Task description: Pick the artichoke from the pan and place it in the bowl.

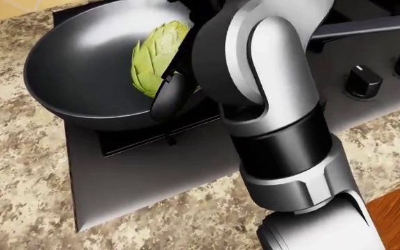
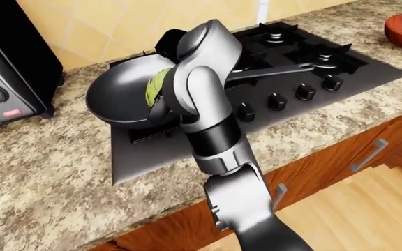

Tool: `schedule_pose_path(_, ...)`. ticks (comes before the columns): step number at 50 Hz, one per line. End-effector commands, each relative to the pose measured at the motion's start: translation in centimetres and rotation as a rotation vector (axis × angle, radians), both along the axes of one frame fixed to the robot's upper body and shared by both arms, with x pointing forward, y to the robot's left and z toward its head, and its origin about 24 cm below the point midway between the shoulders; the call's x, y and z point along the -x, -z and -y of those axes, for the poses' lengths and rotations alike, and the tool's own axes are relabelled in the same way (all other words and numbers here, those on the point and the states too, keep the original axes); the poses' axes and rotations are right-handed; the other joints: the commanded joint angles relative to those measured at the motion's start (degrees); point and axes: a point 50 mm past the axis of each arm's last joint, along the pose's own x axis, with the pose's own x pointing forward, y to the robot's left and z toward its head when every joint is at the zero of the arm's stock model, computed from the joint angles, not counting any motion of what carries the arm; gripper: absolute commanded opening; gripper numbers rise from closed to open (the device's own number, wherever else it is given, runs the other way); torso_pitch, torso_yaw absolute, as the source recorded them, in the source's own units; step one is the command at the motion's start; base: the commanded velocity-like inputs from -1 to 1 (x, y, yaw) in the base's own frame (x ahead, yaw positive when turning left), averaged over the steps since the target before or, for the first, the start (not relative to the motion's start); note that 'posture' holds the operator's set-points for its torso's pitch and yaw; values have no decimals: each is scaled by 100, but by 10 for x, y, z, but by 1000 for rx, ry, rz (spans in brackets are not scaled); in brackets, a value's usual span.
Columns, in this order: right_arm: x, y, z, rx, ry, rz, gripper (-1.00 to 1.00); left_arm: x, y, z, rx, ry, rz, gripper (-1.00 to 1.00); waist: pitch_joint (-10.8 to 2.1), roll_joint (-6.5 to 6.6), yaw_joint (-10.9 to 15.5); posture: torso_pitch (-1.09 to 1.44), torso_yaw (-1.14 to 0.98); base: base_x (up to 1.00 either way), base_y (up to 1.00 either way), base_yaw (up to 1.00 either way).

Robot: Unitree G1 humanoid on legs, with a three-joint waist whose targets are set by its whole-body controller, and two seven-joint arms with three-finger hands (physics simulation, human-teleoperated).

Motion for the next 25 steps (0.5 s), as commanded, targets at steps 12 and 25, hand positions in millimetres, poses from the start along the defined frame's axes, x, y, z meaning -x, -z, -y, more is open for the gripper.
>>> schedule_pose_path(12,2,-18,-7,-1,-14,88,100,8,-12,1,-39,-12,66,100,-160,43,-13,0,0,0,0,0)
schedule_pose_path(25,-18,-19,-10,11,2,109,100,8,-11,0,-36,-13,65,100,-165,48,-10,0,0,0,0,0)
